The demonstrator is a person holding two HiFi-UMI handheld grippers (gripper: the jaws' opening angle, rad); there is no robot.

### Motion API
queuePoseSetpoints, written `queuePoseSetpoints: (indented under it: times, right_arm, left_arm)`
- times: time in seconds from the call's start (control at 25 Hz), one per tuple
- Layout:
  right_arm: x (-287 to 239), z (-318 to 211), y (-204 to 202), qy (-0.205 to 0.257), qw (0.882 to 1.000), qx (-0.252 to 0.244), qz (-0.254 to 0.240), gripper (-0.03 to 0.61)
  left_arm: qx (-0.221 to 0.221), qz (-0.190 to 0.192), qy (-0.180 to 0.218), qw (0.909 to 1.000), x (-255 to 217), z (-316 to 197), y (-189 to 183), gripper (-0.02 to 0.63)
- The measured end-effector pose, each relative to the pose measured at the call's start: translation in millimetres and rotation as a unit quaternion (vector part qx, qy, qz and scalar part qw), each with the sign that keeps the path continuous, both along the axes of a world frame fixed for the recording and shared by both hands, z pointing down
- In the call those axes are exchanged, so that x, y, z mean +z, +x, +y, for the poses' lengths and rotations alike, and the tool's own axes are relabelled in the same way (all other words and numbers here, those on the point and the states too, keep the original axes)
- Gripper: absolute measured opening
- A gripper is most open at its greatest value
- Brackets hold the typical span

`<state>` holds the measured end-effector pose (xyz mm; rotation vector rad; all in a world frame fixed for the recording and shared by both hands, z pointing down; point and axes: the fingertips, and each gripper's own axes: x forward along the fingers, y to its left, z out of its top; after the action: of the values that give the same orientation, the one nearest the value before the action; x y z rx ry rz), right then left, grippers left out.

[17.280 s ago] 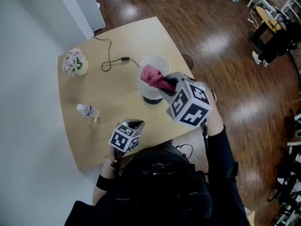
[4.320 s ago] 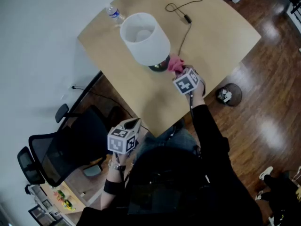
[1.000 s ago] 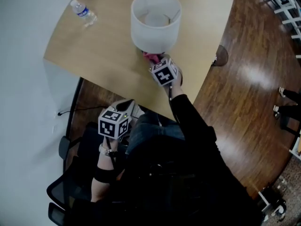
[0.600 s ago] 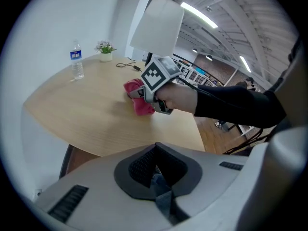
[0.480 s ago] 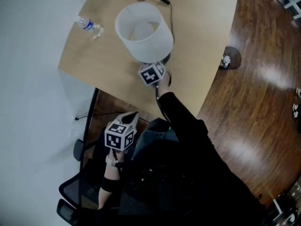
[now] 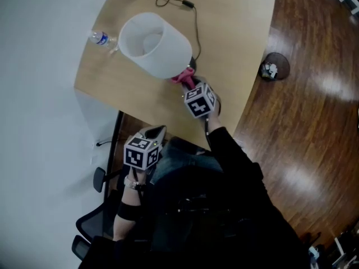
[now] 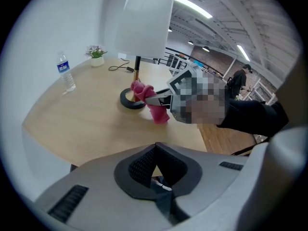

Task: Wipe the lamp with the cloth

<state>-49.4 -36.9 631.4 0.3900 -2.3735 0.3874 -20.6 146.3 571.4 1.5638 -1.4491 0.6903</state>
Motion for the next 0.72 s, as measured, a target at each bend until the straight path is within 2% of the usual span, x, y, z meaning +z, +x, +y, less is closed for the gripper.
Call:
queuePoseSetpoints:
  times: [0.16,0.28,0.44,0.56,0.72]
  right_arm:
    - [-1,-36,28,0.017,0.999,0.026,0.015,0.100]
    - [-6,-55,35,0.029,0.998,0.054,0.028,0.100]
    - [1,-67,29,0.047,0.993,0.080,0.070,0.100]
    - [14,-70,14,0.040,0.990,0.096,0.094,0.100]
    - [24,-62,-10,0.027,0.986,0.115,0.114,0.100]
  left_arm:
    - [0.046,0.009,-0.004,0.9989,10,-16,13,-0.005]
    - [0.078,0.021,0.005,0.9967,17,-32,6,-0.005]
    - [0.139,0.037,0.019,0.9894,21,-51,-19,-0.005]
    - [0.182,0.041,0.026,0.9820,18,-59,-43,-0.005]
    - [0.218,0.043,0.035,0.9744,11,-64,-88,-0.005]
